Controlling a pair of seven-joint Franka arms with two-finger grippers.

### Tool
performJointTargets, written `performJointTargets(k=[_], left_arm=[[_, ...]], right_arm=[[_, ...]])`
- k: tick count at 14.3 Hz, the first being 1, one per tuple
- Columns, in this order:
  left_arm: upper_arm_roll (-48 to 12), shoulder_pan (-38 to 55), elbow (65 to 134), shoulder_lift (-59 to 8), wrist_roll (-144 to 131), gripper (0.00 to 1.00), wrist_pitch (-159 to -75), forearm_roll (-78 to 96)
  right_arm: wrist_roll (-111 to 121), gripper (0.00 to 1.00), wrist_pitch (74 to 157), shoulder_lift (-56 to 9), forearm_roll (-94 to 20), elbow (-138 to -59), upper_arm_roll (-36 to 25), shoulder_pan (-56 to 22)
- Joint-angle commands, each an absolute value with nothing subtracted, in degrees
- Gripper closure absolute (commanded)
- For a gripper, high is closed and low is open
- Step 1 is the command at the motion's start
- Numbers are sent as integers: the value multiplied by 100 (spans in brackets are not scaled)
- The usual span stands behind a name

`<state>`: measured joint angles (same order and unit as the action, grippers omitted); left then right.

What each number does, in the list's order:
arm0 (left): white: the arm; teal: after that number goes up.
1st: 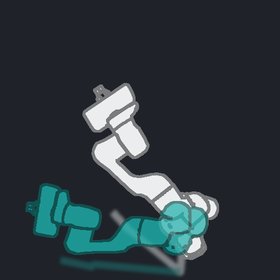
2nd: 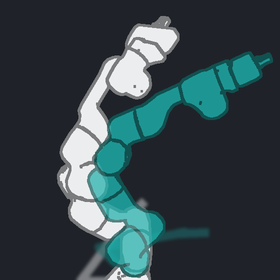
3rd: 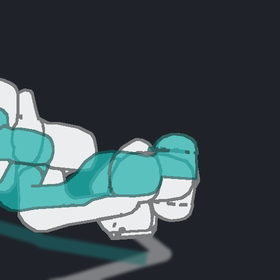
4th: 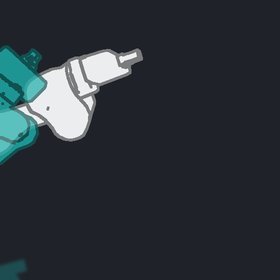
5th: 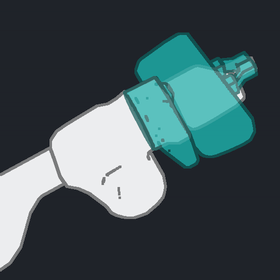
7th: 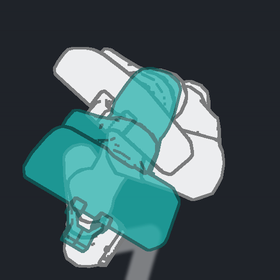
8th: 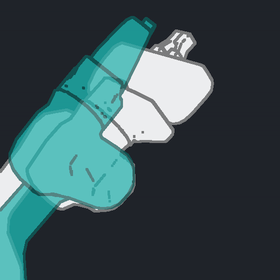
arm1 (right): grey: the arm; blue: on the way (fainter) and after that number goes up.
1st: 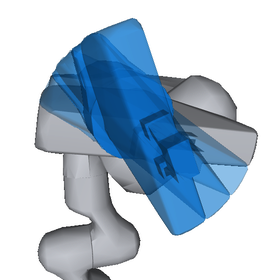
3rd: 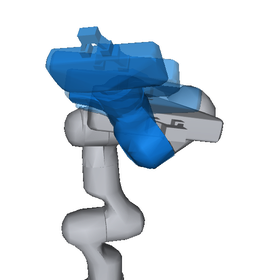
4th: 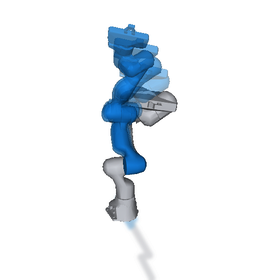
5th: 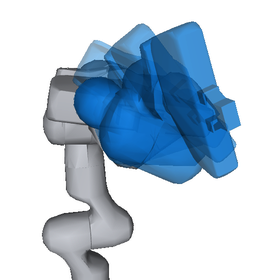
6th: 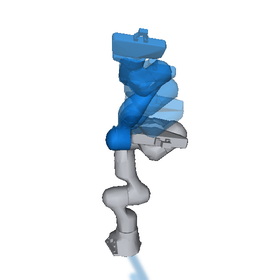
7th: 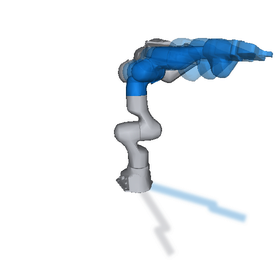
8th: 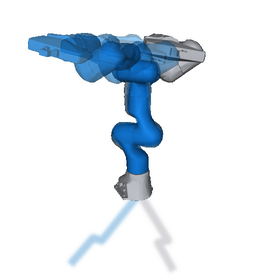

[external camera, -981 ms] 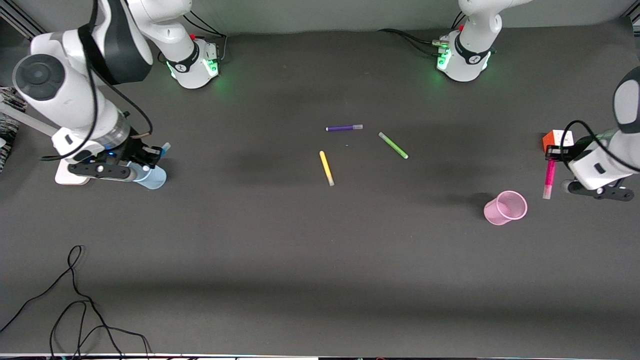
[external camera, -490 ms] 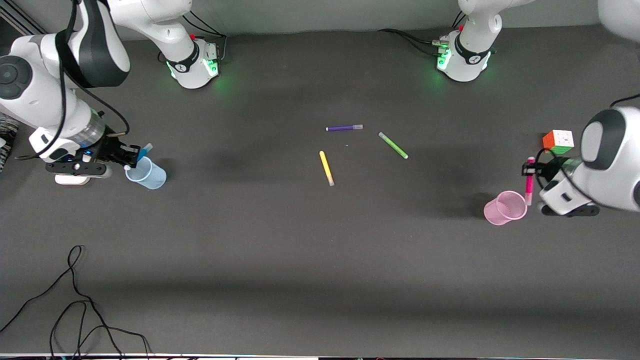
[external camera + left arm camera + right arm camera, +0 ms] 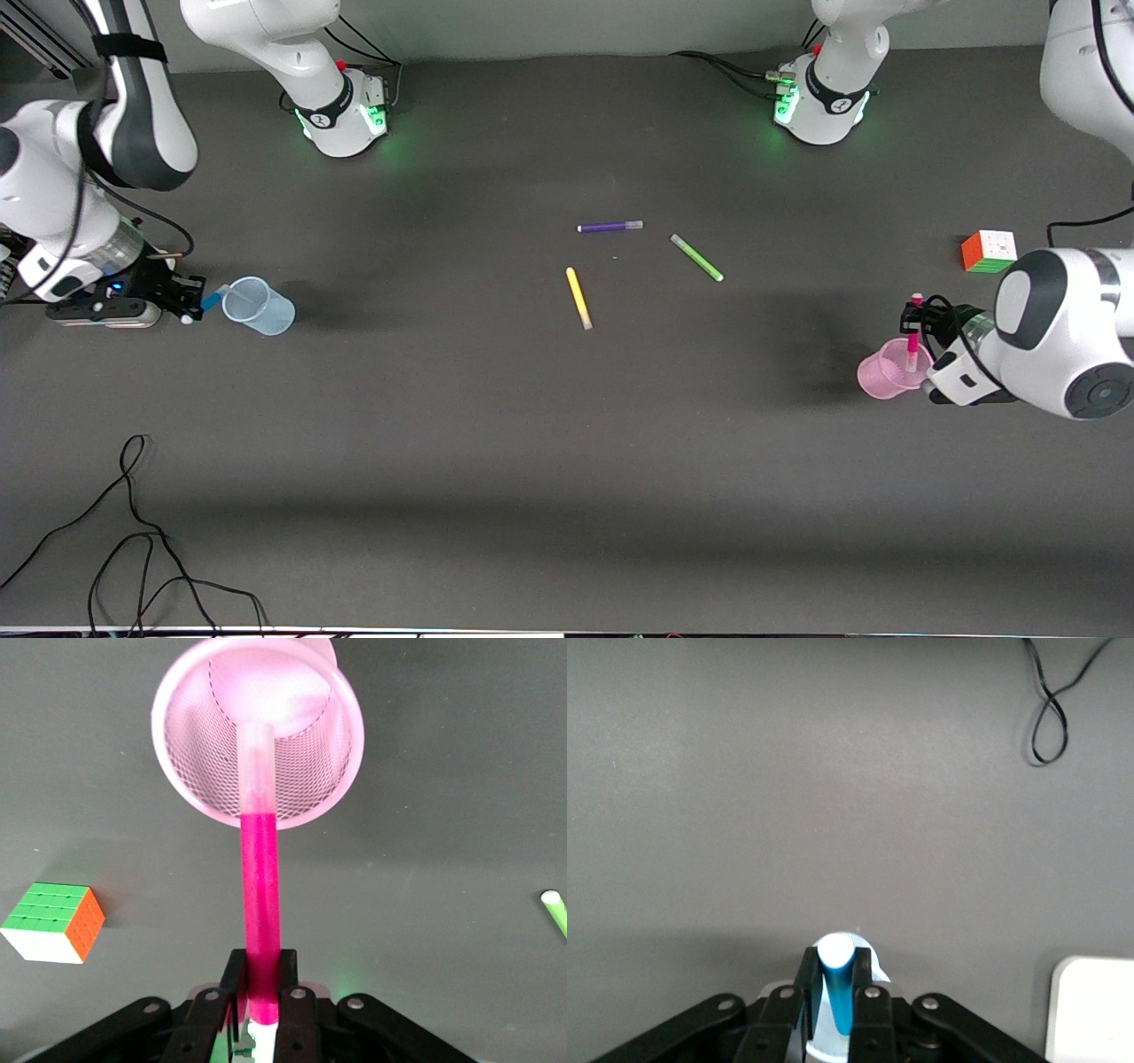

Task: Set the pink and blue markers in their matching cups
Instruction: 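Open both grippers to drop the markers into their cups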

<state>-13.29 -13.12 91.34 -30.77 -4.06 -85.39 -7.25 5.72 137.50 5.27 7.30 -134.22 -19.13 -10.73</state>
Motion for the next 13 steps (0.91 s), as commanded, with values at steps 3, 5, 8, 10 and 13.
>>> performJointTargets(k=[3,5,8,10,13], left_arm=[[-1310,-1248,8666,-3428,-519,94,-8191,-817],[-1310,-1248,8605,-3524,-519,94,-8191,-835],[-1318,-1239,8455,-3673,-519,92,-8209,-896],[-1310,-1239,8446,-3718,-519,85,-8253,-905],[-1318,-1239,8385,-3744,-483,1,-8227,-940]], right_arm=[[615,100,14659,387,844,-13920,-1925,-1099],[615,100,14896,387,844,-14105,-1934,-1099],[615,100,14985,404,844,-14273,-2012,-1099],[607,56,14950,404,844,-14291,-2021,-1099],[510,0,14496,474,835,-14212,-2004,-1099]])
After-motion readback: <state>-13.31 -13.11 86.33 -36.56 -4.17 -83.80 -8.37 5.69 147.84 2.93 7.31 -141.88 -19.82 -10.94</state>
